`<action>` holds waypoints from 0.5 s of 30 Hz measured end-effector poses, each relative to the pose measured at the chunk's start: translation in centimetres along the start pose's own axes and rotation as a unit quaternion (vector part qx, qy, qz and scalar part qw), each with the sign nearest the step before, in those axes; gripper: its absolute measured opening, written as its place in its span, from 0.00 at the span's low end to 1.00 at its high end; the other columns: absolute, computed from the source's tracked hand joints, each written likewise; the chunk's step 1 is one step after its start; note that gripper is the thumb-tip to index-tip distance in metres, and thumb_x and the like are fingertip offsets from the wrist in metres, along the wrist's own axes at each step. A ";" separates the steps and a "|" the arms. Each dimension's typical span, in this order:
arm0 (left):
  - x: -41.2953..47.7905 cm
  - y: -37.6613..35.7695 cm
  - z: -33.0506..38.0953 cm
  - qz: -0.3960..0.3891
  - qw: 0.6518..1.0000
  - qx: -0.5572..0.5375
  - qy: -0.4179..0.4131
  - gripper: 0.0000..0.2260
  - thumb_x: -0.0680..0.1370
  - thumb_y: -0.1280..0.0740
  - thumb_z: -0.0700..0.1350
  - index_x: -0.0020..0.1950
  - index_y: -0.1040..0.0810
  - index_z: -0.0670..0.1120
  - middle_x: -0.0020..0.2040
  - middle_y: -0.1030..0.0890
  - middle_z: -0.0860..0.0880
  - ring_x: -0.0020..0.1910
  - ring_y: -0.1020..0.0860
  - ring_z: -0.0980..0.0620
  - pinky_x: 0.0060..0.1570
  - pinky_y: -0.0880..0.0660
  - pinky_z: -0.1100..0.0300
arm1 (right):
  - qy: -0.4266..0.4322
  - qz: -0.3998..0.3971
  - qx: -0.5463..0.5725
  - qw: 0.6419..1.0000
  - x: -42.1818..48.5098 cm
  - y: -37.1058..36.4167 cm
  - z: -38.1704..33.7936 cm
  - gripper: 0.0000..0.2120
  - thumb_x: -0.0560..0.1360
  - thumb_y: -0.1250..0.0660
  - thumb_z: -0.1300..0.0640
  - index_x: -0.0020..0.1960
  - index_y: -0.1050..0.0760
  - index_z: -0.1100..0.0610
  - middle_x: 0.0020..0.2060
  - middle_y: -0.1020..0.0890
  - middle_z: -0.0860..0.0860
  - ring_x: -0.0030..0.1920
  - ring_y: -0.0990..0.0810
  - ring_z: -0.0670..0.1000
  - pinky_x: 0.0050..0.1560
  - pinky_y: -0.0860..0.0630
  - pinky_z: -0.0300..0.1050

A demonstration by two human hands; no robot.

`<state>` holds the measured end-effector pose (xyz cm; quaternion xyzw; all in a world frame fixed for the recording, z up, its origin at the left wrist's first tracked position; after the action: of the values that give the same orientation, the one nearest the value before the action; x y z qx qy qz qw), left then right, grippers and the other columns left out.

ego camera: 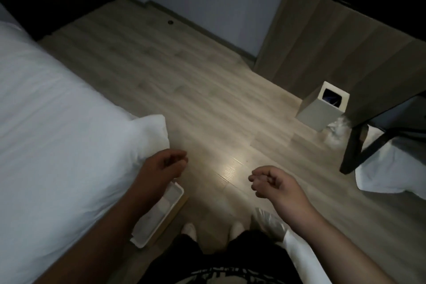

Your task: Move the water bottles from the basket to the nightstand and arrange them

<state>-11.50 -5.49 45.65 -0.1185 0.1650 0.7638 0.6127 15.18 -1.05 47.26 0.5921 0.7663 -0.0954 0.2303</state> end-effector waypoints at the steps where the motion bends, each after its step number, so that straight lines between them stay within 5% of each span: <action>1: 0.4 0.1 0.2 0.010 1.000 0.004 -0.004 0.10 0.78 0.34 0.38 0.59 0.20 0.46 0.53 0.16 0.47 0.55 0.18 0.48 0.57 0.21 0.51 | 0.001 -0.012 -0.004 1.000 1.0 0.2 -0.3 0.08 0.74 0.32 0.70 0.47 0.23 0.59 0.44 0.17 0.58 0.41 0.22 0.51 0.39 0.25 0.36; 6: 0.4 0.3 0.1 0.105 0.994 0.000 0.000 0.09 0.76 0.29 0.42 0.54 0.19 0.54 0.51 0.15 0.51 0.52 0.17 0.52 0.53 0.21 0.57 | 0.006 -0.099 -0.100 0.990 6.1 0.7 -1.3 0.08 0.72 0.30 0.66 0.47 0.21 0.55 0.43 0.15 0.54 0.44 0.18 0.57 0.47 0.22 0.53; 9: -1.2 -1.1 -0.6 0.176 0.983 -0.042 0.035 0.08 0.74 0.28 0.43 0.53 0.18 0.51 0.48 0.14 0.50 0.47 0.16 0.54 0.42 0.22 0.65 | 0.013 -0.166 -0.149 0.975 9.1 1.1 -2.3 0.08 0.73 0.31 0.64 0.48 0.20 0.52 0.45 0.14 0.51 0.47 0.17 0.55 0.52 0.21 0.56; 12: -3.2 -3.8 -1.8 0.255 0.960 -0.096 0.066 0.11 0.70 0.29 0.49 0.50 0.16 0.49 0.47 0.14 0.47 0.50 0.17 0.48 0.52 0.20 0.52 | 0.022 -0.228 -0.184 0.956 12.0 1.3 -3.5 0.09 0.73 0.30 0.64 0.47 0.20 0.51 0.44 0.14 0.50 0.47 0.17 0.53 0.53 0.20 0.58; 15: -5.1 -6.9 -3.6 0.323 0.927 -0.163 0.096 0.14 0.66 0.30 0.49 0.50 0.17 0.46 0.47 0.14 0.47 0.53 0.18 0.44 0.52 0.21 0.54 | 0.036 -0.297 -0.219 0.929 14.7 0.5 -4.5 0.07 0.72 0.29 0.60 0.48 0.20 0.50 0.45 0.14 0.50 0.47 0.17 0.51 0.54 0.20 0.57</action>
<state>-3.67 -10.16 43.61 -0.2299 0.1252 0.9216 0.2865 11.76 13.69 44.42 0.2759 0.9167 0.0323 0.2873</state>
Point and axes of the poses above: each hand's wrist, its own x-axis towards the middle knuckle, its own y-axis out of the back of the hand, z = x × y, the point moved 4 cm from there along x, towards the middle knuckle
